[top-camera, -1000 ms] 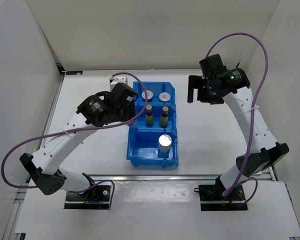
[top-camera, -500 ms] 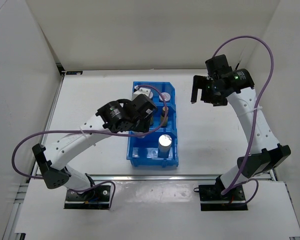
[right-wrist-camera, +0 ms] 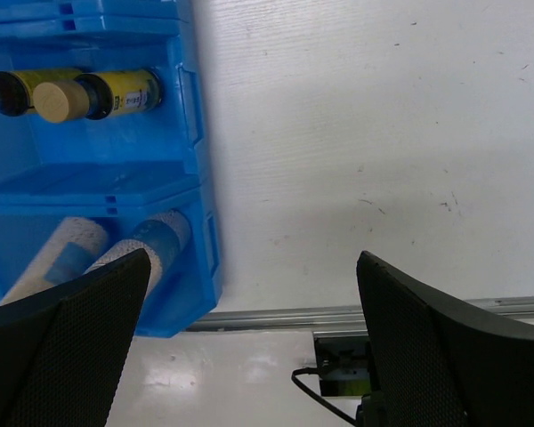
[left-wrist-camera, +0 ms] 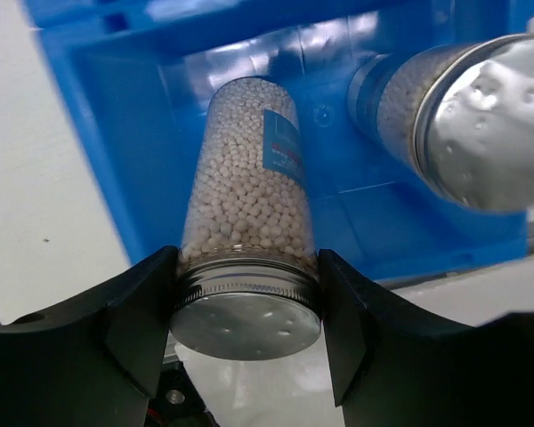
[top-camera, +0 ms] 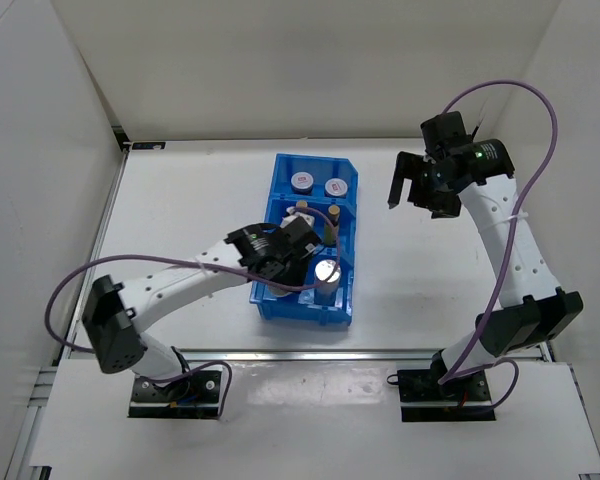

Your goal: Organize the condiment bottles

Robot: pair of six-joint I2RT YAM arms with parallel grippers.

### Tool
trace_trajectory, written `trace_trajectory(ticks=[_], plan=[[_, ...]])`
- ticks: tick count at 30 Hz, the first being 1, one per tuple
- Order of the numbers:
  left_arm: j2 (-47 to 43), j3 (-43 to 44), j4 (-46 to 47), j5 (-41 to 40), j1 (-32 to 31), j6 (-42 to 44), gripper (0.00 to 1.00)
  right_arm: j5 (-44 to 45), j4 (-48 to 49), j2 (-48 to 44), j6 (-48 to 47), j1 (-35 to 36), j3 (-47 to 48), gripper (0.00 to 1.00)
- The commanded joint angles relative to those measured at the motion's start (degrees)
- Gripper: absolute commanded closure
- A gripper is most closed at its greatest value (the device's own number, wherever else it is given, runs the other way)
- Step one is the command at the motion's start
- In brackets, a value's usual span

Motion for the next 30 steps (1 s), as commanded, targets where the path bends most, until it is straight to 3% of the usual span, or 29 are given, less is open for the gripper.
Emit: trace_trajectory(ticks=[1,8,12,15,16,17,20,24,30], plan=[[3.2,0.5,6.5,3.0,0.3,1.9,0.89,-2.0,-1.1,-1.8,1.4,-1.7,-0.9,0.00],[3.7,1.9,6.5,2.4,0.3,2.5,0.89,-2.7,-1.1,-2.4,0.9,-2.2,-0.9,0.00],[4.4,1.9,6.5,3.0,0.8,2.5,0.80,-2.7,-1.1,-2.4,0.9,-2.2,-0.9,0.00],[5.5,1.9,6.5,3.7,1.4,3.0,0.60,-2.7,-1.1,-2.4,0.4,-2.2,-0.9,0.00],[5.5,2.4,6.5,3.7,1.4,3.0,0.39,-2.7,-1.1,-1.8,1.1,-2.2,-0.9,0.00],[5.5,2.4,6.5,3.7,1.4,3.0,0.29,-2.7,-1.1,-1.8,1.1,-2.2,-0.9,0.00],[5.5,3.4,6.5,2.2,2.0,3.5,0.11,-2.1,-1.1,-1.8,1.6,-2.2,-0.4,0.00],[5.5,6.9,6.5,1.6,4.3,5.8,0.00,-1.5,-0.6,-2.4,2.1,-2.2,-0.4,0.00],[5.5,14.2,6.5,1.1,7.7,9.2,0.00,-0.9,-0.1,-2.4,2.7,-2.2,-0.4,0.00]])
